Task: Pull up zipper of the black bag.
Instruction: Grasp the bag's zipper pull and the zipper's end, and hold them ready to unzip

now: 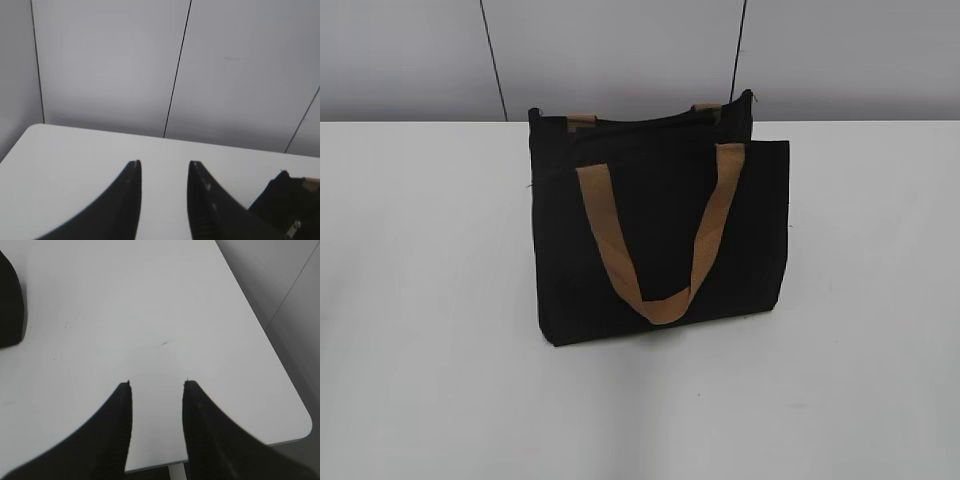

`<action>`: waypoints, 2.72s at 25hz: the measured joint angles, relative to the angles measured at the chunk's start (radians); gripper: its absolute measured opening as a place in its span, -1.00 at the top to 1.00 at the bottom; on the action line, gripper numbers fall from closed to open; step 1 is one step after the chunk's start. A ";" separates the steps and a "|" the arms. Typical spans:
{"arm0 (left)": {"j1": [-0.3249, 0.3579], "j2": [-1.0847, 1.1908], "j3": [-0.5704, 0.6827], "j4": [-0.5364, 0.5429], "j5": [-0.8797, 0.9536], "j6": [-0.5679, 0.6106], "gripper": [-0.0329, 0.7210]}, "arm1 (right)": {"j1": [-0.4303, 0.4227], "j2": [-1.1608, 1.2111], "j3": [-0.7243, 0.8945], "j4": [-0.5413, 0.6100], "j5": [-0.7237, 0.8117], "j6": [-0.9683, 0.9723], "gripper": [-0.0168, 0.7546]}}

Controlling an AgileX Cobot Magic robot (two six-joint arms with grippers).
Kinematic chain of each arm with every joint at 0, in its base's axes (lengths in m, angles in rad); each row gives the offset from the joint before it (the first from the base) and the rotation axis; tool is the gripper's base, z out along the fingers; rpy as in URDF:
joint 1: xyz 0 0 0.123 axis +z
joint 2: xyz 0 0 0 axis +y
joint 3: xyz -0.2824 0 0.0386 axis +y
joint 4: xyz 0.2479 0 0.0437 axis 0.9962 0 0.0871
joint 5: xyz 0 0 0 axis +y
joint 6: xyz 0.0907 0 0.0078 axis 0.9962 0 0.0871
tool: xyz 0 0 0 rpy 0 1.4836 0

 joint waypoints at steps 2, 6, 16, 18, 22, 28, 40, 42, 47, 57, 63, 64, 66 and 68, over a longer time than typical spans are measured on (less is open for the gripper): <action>-0.023 0.050 0.000 -0.002 -0.081 0.002 0.27 | 0.000 0.000 0.000 0.000 0.000 0.000 0.25; -0.065 0.174 0.007 -0.002 -0.247 0.012 0.27 | 0.000 0.000 0.000 0.000 0.000 0.000 0.25; -0.214 0.555 0.108 -0.014 -0.675 0.013 0.27 | 0.000 0.000 0.000 0.000 0.000 0.000 0.25; -0.247 0.646 0.128 -0.013 -0.746 0.001 0.27 | 0.000 0.000 0.000 0.000 0.000 0.000 0.25; -0.299 0.810 0.155 0.007 -0.863 -0.023 0.27 | 0.000 0.000 0.000 0.000 0.000 0.000 0.25; -0.317 0.983 0.156 0.214 -1.021 -0.214 0.27 | 0.000 0.000 0.000 0.000 0.000 0.000 0.25; -0.317 1.258 0.265 0.540 -1.350 -0.261 0.27 | 0.000 0.000 0.000 0.000 0.000 0.000 0.25; -0.317 1.312 0.265 0.570 -1.378 -0.226 0.26 | 0.000 0.000 0.000 0.001 0.000 0.000 0.25; -0.318 1.388 0.240 0.592 -1.400 -0.192 0.09 | 0.000 0.000 0.000 0.001 0.000 0.000 0.25; -0.318 1.478 0.111 0.656 -1.385 -0.183 -0.12 | 0.000 0.000 0.000 0.001 0.001 0.000 0.25; -0.318 1.519 0.063 0.660 -1.381 -0.180 -0.02 | 0.000 0.000 0.000 0.001 0.001 0.000 0.25; -0.318 1.520 0.056 0.661 -1.381 -0.180 0.01 | 0.000 0.000 0.000 0.001 0.001 0.000 0.25; -0.318 1.520 0.043 0.662 -1.379 -0.178 0.05 | 0.000 0.000 0.000 0.001 0.001 0.000 0.25; -0.318 1.520 0.032 0.662 -1.377 -0.178 0.10 | 0.000 0.000 0.000 0.001 0.001 0.000 0.25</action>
